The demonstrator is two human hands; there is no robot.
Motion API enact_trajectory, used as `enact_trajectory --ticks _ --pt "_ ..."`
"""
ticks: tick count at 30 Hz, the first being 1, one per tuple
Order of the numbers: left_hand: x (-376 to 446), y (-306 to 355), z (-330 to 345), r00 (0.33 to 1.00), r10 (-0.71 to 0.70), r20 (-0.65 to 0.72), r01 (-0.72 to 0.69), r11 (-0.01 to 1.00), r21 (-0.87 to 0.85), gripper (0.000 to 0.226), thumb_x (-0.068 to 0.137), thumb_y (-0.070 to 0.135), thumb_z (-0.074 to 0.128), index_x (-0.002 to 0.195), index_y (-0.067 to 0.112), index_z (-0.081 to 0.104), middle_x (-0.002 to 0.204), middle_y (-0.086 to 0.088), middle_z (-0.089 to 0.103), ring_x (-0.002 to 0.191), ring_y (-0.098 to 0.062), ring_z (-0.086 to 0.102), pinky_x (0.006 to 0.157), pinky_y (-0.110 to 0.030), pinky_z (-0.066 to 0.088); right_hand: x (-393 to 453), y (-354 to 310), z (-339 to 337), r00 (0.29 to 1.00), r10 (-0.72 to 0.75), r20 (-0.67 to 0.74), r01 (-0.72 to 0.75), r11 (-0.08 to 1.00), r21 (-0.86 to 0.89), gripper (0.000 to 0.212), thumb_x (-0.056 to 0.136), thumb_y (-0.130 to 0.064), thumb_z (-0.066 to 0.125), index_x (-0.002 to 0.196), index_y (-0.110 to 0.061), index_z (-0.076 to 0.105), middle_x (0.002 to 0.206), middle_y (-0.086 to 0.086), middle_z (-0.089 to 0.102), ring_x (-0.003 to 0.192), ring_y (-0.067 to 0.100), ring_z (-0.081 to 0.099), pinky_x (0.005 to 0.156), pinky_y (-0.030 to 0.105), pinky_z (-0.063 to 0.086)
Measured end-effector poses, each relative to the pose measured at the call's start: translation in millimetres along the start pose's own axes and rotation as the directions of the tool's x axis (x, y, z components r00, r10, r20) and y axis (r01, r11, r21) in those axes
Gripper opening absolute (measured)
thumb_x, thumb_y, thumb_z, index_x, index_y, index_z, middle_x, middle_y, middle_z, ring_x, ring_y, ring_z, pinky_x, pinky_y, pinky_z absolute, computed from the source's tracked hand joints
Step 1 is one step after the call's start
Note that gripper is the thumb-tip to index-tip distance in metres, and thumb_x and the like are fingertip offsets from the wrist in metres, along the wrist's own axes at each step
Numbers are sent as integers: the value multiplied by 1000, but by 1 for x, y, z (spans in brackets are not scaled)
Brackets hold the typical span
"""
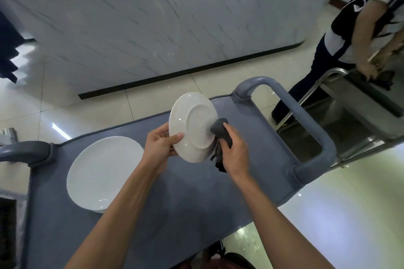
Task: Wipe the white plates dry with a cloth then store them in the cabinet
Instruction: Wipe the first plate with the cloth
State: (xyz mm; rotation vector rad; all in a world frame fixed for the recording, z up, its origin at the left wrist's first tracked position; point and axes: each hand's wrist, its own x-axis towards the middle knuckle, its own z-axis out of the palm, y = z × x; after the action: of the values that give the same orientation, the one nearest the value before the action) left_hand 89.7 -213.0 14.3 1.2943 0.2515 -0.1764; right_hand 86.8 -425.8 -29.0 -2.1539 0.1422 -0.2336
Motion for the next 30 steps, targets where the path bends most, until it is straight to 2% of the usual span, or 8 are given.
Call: enact_trajectory --ticks 7,11,14,17,21,24,27,30 --pt "12 -5 13 988 147 41 -151 907 394 38 91 2 64 88 38 76 87 -1 77 76 -16 70 68 -38 56 -11 1 -23 997 -2 -72 0 1000 -24 45 100 -17 57 144 -20 50 145 -1 54 133 16 49 111 43 44" --pt "24 -12 26 972 187 144 -230 619 751 22 87 10 54 91 26 68 76 -4 69 71 -24 65 63 -41 55 -15 2 -40 996 -21 -84 18 999 -37 45 102 -19 55 146 -22 48 148 -1 50 138 15 45 112 42 43" --pt "25 -18 44 952 186 243 -293 330 897 36 88 9 49 108 33 67 79 -3 67 78 -35 61 63 -41 52 -15 6 -52 995 -28 -91 23 998 -58 46 102 -18 54 147 -21 47 150 -1 48 139 16 43 114 39 41" --pt "25 -23 68 936 177 305 -328 121 937 54 87 5 50 131 34 62 103 -12 71 95 -42 60 68 -36 41 -11 13 -69 994 -33 -107 25 997 -77 47 102 -16 55 148 -21 47 151 -1 48 140 15 42 113 30 39" --pt "27 -36 93 917 182 355 -363 15 932 62 84 4 52 138 34 58 132 -2 67 118 -34 59 86 -37 47 -2 26 -90 993 -37 -114 27 996 -90 47 102 -15 55 148 -20 47 150 -1 49 139 14 43 111 27 39" --pt "30 -51 104 922 152 355 -359 -6 934 65 82 4 53 139 35 57 134 0 66 122 -31 59 91 -36 48 1 37 -102 995 -16 -98 10 998 -67 47 102 -15 55 148 -21 47 151 -4 48 140 10 40 110 13 32" --pt "31 -66 110 928 113 354 -353 -33 935 68 79 4 53 139 37 56 127 -2 68 114 -33 62 83 -36 49 5 48 -110 995 -32 -90 26 998 -60 47 101 -13 56 147 -18 48 149 -1 50 137 6 40 103 -4 21" --pt "29 -77 116 930 100 353 -346 -85 935 70 81 1 52 142 36 52 131 1 64 114 -32 59 83 -36 47 10 57 -113 996 -47 -70 43 998 -49 46 100 -12 56 146 -15 50 146 -1 53 128 -4 39 101 -4 23"
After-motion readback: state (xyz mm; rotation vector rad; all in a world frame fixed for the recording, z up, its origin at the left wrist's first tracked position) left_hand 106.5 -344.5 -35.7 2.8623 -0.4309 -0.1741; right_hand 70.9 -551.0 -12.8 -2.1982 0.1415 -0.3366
